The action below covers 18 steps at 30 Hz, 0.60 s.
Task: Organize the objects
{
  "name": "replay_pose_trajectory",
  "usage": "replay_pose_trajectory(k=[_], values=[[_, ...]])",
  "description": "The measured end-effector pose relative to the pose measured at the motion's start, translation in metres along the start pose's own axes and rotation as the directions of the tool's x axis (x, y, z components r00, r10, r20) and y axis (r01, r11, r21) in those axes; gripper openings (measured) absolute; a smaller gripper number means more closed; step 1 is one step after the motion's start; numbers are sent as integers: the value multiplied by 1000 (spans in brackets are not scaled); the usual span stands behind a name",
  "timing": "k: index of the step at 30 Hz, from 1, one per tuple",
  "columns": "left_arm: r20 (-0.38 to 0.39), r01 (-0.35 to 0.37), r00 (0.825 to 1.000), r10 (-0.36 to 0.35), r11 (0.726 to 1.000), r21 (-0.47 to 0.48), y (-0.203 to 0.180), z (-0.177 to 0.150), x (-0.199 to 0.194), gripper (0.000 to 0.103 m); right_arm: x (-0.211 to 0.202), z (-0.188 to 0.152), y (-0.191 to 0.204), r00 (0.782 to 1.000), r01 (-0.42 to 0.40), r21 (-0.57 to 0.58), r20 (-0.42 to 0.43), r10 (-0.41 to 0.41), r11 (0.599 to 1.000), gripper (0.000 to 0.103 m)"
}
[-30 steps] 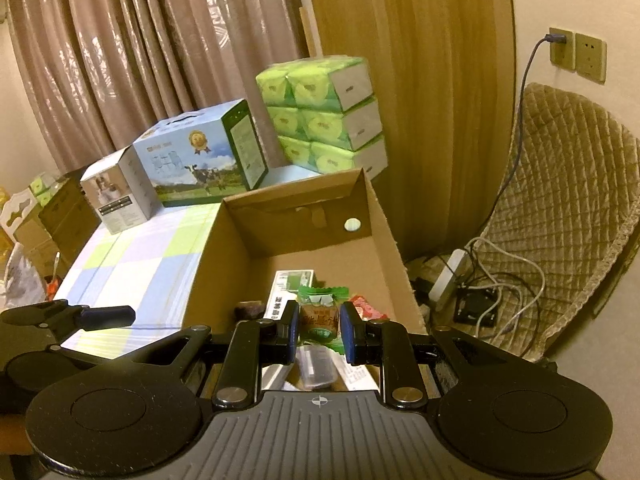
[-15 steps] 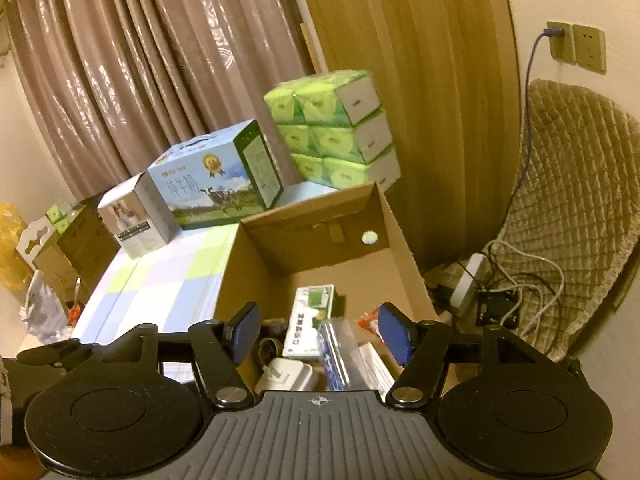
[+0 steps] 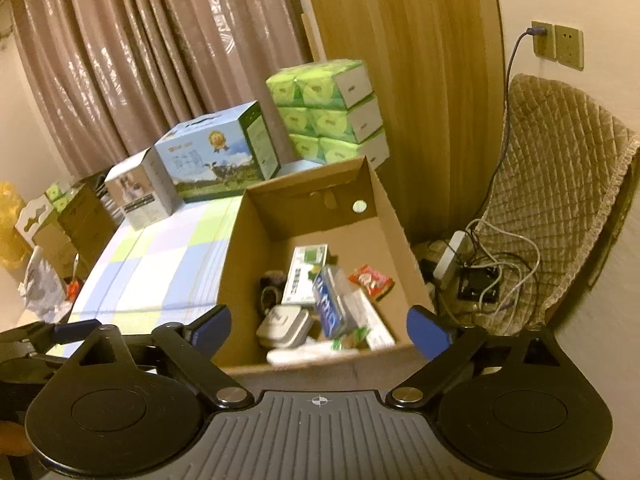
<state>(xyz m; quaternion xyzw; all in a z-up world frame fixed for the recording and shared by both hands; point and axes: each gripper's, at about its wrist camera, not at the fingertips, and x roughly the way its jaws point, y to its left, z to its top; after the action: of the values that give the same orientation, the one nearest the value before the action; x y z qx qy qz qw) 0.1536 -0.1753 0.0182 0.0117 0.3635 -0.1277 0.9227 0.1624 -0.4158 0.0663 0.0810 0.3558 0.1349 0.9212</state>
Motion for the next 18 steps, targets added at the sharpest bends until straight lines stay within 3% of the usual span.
replay_pose_trajectory(k=[9,13,18], values=[[-26,-23,999,20,995,-97,-1,-28,-54,102,-40,-34,19,1000,21,-33,-21,-22,999,99],[-22,-60,998,58,992,-113,-1,-41,-74,102,-57,-49,26,999,51,-51,-12,-51,997,101],[-26,-57,998,54,990,-132,-4,-55,-95,102,-72,-65,36,998,59,-72,-15,-61,996,101]])
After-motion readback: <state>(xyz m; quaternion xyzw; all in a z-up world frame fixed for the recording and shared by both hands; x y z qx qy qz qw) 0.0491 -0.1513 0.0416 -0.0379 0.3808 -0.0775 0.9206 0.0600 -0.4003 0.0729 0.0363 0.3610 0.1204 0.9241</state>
